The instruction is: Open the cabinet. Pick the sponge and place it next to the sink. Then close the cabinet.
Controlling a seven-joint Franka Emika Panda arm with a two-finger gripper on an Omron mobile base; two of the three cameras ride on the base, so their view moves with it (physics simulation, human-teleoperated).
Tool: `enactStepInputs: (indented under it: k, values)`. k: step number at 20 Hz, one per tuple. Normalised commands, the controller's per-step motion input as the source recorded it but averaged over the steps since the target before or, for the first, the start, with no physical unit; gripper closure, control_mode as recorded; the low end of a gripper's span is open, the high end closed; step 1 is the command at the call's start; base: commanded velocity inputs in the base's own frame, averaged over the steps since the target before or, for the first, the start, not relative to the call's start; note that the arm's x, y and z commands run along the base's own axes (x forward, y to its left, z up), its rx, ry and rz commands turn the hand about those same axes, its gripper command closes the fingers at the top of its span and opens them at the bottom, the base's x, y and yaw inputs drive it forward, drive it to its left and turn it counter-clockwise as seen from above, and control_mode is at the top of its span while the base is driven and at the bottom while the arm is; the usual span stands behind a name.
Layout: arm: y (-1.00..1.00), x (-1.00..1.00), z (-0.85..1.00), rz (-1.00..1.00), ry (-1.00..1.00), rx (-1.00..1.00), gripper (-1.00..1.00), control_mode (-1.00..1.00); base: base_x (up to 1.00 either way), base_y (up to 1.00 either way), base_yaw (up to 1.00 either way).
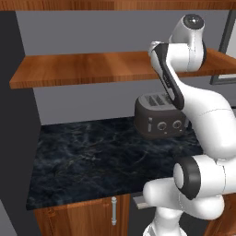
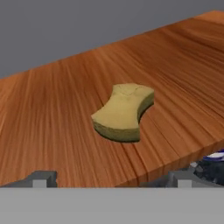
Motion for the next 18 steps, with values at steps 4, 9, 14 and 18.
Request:
enactStepInputs:
  k: [4,9,14,18]
  values:
    - [0.00,0.33,0.00,0.00,0.00,0.00,-1.00,-1.00,0.00,0.00,0.00]
    - [-0.02,0.28,0.00,0.00,0.00,0.00,-1.00,-1.00,0.00,0.00,0.00]
    - [-0.03,0.26,-0.01,0.00,0.00,0.00,-1.00,-1.00,0.00,0.00,0.00]
    - [-0.07,0.30,-0.08,0.00,0.00,0.00,-1.00,-1.00,0.00,0.00,0.00]
